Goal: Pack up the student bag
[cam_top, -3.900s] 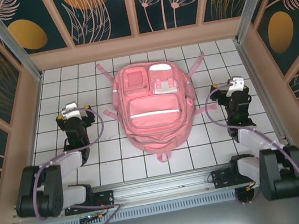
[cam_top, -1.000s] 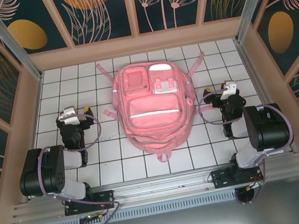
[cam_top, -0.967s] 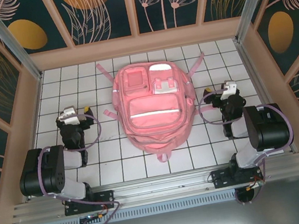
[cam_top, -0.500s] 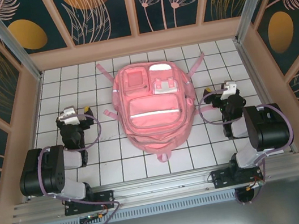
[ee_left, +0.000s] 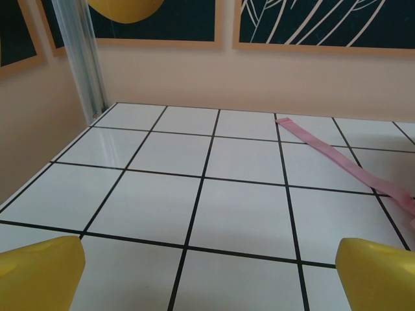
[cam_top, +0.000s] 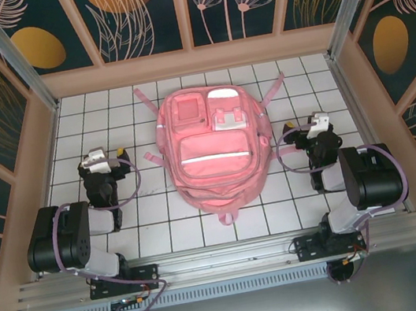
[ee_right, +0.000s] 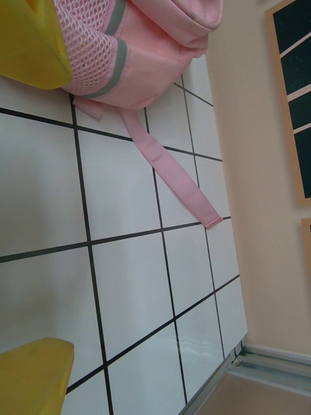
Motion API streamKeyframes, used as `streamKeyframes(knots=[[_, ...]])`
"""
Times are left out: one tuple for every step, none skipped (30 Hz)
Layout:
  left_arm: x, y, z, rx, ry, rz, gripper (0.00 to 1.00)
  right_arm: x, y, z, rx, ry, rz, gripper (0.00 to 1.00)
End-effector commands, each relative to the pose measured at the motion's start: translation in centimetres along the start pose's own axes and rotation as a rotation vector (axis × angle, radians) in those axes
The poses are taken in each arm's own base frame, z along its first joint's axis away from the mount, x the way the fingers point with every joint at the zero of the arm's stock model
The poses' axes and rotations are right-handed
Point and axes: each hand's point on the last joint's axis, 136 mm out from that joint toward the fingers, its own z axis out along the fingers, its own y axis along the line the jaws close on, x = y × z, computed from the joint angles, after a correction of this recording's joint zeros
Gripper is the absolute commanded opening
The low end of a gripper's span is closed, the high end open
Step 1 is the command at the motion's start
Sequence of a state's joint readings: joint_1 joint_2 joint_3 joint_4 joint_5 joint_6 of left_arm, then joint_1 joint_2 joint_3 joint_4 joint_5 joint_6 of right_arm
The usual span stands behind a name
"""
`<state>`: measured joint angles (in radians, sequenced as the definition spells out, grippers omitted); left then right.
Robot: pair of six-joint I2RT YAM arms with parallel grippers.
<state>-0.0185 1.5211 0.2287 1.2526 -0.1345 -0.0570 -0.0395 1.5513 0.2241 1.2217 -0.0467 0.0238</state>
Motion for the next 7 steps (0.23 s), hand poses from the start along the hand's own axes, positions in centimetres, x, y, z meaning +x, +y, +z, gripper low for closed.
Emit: streamKeyframes(knots=[[-0.82,0.04,0.23,0.003,-0.026,-0.016,0.99,-1.42,0.17,0.24,-0.011,-0.04,-0.015,0.99],[-0.83,0.02,0.26,0.003,-0.025,-0.015,0.99,-1.41,0.2,0.21,-0.012,-0.04,-0.016,0.99],[-0.77,0.04,0.25,0.002,-0.023,-0.016,0.99,-1.41,0.2,0.24,-0.012,-0.04,-0.016,0.99],[-0.84,0.03,0.26,0.003,-0.025,-0.016,0.99,-1.43,0.19,0.23,-0.012,-0.04,-0.016,0.99],[-0.81,0.04,0.21,0.002,-0.025,-0.016,0.99,-1.38,0.22,0.23,-0.013,-0.039,-0.016,0.99],[-0.83,0.06,0.18,0.002,-0.027,-0.015,0.99,-1.43,0.19,0.23,-0.012,-0.04,-0.016,0.99],[-0.81,0.05,0.16,0.003,-0.026,-0.015,0.99,-1.37,0.21,0.23,-0.013,-0.039,-0.016,0.99]])
